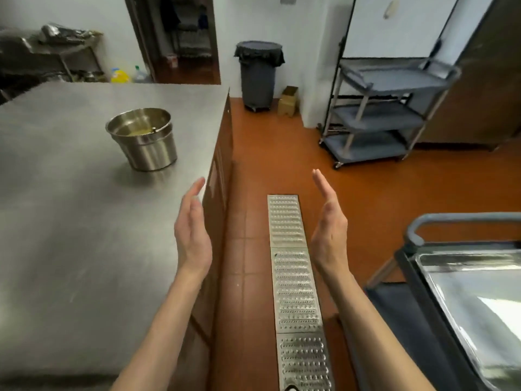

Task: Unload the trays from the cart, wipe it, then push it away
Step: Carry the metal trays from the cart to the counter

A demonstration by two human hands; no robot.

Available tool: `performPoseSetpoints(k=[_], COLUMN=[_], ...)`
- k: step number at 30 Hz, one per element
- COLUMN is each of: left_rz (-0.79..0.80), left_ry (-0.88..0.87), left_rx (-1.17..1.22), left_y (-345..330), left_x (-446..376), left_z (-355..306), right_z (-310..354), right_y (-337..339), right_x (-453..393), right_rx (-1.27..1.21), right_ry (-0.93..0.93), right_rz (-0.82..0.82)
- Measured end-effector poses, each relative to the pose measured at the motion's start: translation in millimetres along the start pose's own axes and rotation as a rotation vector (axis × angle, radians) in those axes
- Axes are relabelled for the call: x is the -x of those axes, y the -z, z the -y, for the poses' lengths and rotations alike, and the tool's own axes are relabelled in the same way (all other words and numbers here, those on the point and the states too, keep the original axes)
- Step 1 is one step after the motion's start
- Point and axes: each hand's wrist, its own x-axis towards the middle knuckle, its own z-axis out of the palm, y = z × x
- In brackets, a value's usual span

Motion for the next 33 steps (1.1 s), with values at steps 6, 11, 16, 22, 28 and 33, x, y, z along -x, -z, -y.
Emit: performPoseSetpoints(k=[6,11,16,22,28,33], left_rz=[0.242,0.380,0.511,0.781,1.010,1.191], left_ry=[-0.008,-0.026,-0.022,-0.017,0.013,0.030], left_rx=[0.101,0.159,0.202,0.258,0.292,0.336], left_y=[-128,-222,-298,-380,-458,-506], left_x=[-3,6,26,45,58,67], left_z=[5,-1,-1,10,16,30], right_z=[-44,-71,-88,-109,-126,-139], right_y=[101,159,208,262,300,319], right_x=[-15,-20,-18,-7,1,9], right_rx=[0.108,0.157,0.242,0.279,0.351,0.424], right_ry=[-0.085,-0.148,-0.219,-0.293,-0.343,-0.375], right_rz=[-0.208,-0.365,-0.525,-0.729,-0.962,-1.110])
